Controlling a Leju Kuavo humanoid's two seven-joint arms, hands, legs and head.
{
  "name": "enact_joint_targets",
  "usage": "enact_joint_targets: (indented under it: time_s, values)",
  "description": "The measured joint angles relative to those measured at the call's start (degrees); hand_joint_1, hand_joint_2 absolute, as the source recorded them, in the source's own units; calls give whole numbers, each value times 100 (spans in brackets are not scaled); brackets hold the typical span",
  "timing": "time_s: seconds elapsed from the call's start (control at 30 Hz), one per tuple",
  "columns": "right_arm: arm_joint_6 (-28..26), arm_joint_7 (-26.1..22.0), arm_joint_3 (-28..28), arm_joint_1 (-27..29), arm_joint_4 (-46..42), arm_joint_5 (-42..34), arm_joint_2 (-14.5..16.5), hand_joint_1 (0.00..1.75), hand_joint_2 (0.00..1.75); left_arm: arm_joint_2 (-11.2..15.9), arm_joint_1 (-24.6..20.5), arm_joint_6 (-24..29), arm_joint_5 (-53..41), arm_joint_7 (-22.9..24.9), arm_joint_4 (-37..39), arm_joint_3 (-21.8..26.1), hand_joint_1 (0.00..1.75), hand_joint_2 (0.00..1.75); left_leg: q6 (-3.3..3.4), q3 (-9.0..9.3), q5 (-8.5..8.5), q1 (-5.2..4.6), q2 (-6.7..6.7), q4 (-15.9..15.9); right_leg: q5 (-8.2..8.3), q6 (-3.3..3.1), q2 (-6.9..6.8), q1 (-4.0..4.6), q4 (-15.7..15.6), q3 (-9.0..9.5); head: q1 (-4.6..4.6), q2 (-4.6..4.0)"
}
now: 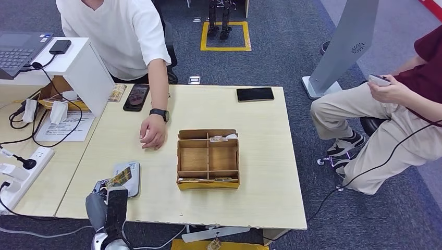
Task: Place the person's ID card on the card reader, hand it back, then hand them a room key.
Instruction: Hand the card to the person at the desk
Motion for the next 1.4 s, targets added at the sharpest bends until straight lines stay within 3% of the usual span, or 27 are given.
enact_joint_targets:
  time_s: [0.43, 0.93, 1.17, 1.2, 1.3, 1.33, 1.4]
  values:
    - [1, -19, 0, -2, -40, 150, 8, 0, 175, 93, -337, -108, 599, 593, -898, -978, 175, 175, 0, -1, 0, 0, 0, 1, 0, 0, 3, 0, 0, -3, -1, 0]
    - [2, -80, 0, -8, -27, 262, 8, 0, 175, 272, -832, -9, 765, 791, -893, -1198, 175, 175, 1, -3, -1, 0, 1, 1, 0, 0, 4, 0, 0, -5, -1, 0]
    - [1, -118, 0, -48, 25, 494, 8, 0, 175, 476, -1306, 238, 752, 941, -568, -1225, 175, 175, 0, -3, 3, 1, 1, 1, 3, -1, 3, 1, 0, -3, 0, 0]
    - [1, -118, 0, -56, 31, 515, 8, 0, 175, 500, -1371, 237, 748, 958, -519, -1232, 166, 175, 0, -2, 3, 1, 1, 1, 3, -1, 3, 1, 0, -3, 0, 0]
    - [2, -118, 0, -80, 56, 557, 8, 0, 175, 549, -1536, 221, 737, 1001, -389, -1279, 36, 175, 0, -3, 3, 0, 1, 1, 4, -2, 4, 0, 0, -3, 0, 0]
    - [2, -117, 0, -86, 63, 566, 8, 0, 175, 559, -1580, 216, 734, 1009, -356, -1302, 1, 175, 0, -3, 3, 0, 1, 1, 4, -2, 4, 0, 0, -3, 0, 0]
    - [2, -114, 0, -97, 75, 576, 8, 0, 175, 570, -1643, 212, 728, 1010, -311, -1347, 0, 175, 0, -3, 3, 0, 1, 2, 4, -2, 5, 0, 0, -3, 0, 0]
